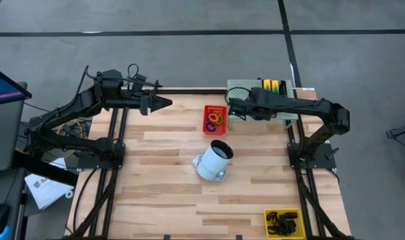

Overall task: Pick & Place Office Desk Supplies
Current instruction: Put the black bin on the shelf

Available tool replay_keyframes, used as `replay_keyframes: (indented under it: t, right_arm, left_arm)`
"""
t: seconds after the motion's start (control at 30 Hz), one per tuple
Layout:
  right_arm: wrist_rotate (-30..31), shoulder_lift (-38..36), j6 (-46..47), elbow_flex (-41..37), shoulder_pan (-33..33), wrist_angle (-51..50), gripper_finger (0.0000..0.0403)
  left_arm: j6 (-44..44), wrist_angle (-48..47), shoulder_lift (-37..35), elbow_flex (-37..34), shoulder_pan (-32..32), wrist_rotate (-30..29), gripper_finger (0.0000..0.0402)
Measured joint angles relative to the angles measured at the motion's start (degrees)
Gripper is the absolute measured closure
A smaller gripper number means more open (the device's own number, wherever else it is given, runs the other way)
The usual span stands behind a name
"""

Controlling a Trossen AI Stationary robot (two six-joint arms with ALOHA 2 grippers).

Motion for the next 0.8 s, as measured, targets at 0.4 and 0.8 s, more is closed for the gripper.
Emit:
replay_keyframes:
  t: [0.4,0.8]
  right_arm:
    - [-0.4,0.0,-9.0,0.0,-9.9,6.6,0.0403]
    - [-1.8,0.0,-14.4,0.0,-13.5,5.9,0.0403]
  left_arm:
    - [-0.5,0.0,0.0,0.0,0.0,0.0,0.0308]
    - [-1.0,0.0,0.0,0.0,0.0,-0.1,0.0308]
